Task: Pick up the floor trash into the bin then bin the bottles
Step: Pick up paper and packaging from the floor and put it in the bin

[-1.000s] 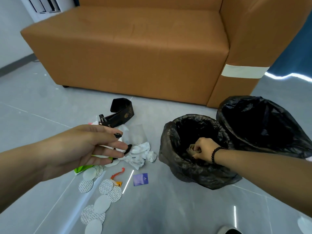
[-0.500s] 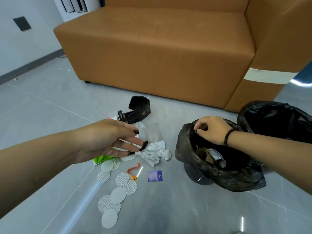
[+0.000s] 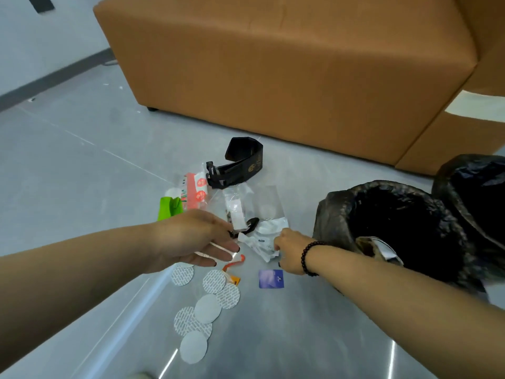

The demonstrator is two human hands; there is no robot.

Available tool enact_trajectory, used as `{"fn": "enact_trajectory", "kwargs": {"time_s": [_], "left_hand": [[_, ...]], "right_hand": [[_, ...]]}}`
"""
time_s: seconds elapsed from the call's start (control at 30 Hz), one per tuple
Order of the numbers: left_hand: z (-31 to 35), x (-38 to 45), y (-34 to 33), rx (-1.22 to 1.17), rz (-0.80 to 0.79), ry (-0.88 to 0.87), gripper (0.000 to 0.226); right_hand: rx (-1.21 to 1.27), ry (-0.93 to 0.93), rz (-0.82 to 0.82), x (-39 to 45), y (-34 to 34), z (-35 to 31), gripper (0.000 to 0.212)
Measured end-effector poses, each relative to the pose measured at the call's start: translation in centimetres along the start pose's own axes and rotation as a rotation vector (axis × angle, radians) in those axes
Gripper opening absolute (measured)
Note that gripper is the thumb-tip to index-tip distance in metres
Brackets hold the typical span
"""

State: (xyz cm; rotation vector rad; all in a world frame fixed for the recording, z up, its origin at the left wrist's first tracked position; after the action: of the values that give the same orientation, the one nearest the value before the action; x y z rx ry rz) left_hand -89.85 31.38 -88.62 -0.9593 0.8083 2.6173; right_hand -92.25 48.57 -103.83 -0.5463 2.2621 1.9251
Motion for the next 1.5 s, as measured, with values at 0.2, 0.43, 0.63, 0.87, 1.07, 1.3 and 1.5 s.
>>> {"fn": "enact_trajectory", "kwargs": {"time_s": [0.2,0.43,0.63,0.87,1.07,1.3,1.5], "left_hand": [[-2.1,2.5,2.2,-0.048,0.048,0.034,0.023],[-3.5,2.5,3.3,-0.016,0.043,0.054,0.026],[-0.1,1.7,4.7,0.006,0.104,-0.063,0.023],[3.8,-3.2,4.6,0.083,0.130,-0.222,0.015],[7.3,-8.2,4.7,0.023,0.250,-0.346,0.020],[8.7,-14.1,1.7,-0.037,0.198,-0.478,0.035],[10.5,-17.7,2.4,-0.160,0.227,-0.702,0.013]], "right_hand": [[0.095,-0.051,-0.150,2.3,-8.7,-0.9,0.058],[0.059,-0.102,-0.053,3.5,-8.2,-1.4,0.061],[0.204,-0.116,0.019,1.1,0.2,-0.9,0.044],[0.079,0.204,0.180,-7.8,13.7,-5.2,0.051],[0.052,0.444,0.466,-18.4,23.4,-8.6,0.049],[-0.050,0.583,0.633,-27.4,23.9,-9.5,0.049],[0.342,0.501,0.852,-30.1,28.7,-8.4,0.027]]}}
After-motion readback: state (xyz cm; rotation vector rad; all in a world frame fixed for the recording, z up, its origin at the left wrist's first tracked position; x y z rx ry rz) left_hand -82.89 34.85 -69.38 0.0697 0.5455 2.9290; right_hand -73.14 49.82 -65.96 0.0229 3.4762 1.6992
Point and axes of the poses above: each hand's wrist, its own x-axis towards the middle knuckle, its own y-axis out of the back of the hand, z = x × y, the point moved 9 cm from there along x, towards the middle knuckle, and after that the axes turned 14 degrees about z, right-handed, at the moved point
